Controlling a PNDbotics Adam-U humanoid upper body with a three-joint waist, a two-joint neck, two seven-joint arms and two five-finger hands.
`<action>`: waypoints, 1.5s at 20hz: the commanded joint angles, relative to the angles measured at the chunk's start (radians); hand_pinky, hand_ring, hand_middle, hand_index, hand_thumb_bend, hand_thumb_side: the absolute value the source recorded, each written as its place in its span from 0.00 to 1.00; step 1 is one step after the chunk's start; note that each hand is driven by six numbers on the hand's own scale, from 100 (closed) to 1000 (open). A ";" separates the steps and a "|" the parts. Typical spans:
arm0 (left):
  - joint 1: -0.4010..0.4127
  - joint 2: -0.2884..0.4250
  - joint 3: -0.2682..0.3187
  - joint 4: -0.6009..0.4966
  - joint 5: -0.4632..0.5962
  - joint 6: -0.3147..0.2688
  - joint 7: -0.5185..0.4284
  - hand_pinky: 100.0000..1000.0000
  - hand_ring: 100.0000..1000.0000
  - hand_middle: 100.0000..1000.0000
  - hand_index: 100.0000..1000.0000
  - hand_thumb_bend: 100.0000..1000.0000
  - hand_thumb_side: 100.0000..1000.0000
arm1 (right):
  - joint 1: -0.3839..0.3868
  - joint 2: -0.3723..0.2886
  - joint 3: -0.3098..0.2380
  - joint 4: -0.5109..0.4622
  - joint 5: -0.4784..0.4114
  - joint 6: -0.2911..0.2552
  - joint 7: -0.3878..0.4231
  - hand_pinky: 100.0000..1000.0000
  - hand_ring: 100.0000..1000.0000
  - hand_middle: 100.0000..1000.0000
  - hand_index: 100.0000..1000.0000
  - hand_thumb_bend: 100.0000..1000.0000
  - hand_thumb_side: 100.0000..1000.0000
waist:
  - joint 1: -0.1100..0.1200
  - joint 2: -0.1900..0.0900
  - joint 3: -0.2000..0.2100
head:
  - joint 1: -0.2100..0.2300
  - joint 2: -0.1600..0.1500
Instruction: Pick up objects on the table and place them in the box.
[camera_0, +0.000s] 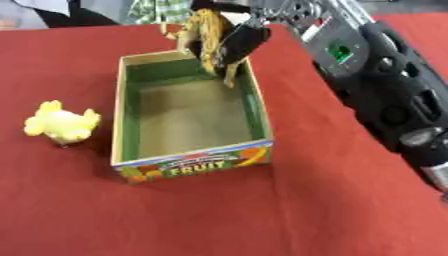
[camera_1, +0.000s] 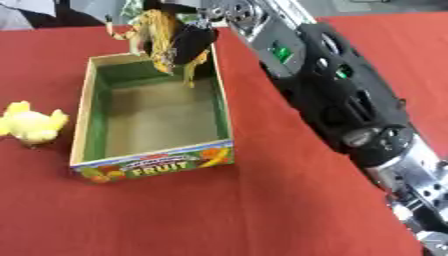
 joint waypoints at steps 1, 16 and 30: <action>-0.020 0.031 0.005 -0.015 0.005 0.000 -0.003 0.47 0.75 0.75 0.75 0.00 0.84 | -0.024 0.012 0.004 0.032 0.022 -0.022 0.040 0.68 0.64 0.36 0.38 0.00 0.19 | 0.000 -0.018 0.002 | -0.007 -0.009; -0.039 0.027 0.000 -0.015 0.008 0.006 -0.008 0.47 0.76 0.75 0.75 0.00 0.84 | -0.080 0.110 -0.016 0.281 0.175 -0.178 0.187 0.74 0.81 0.66 0.74 0.00 0.56 | -0.011 -0.013 0.012 | -0.014 -0.002; -0.046 0.024 -0.003 -0.015 0.008 0.012 -0.006 0.47 0.76 0.75 0.74 0.00 0.84 | -0.106 0.170 -0.090 0.484 0.466 -0.323 0.144 0.80 0.91 0.86 0.94 0.28 0.78 | -0.018 -0.011 0.025 | -0.010 -0.007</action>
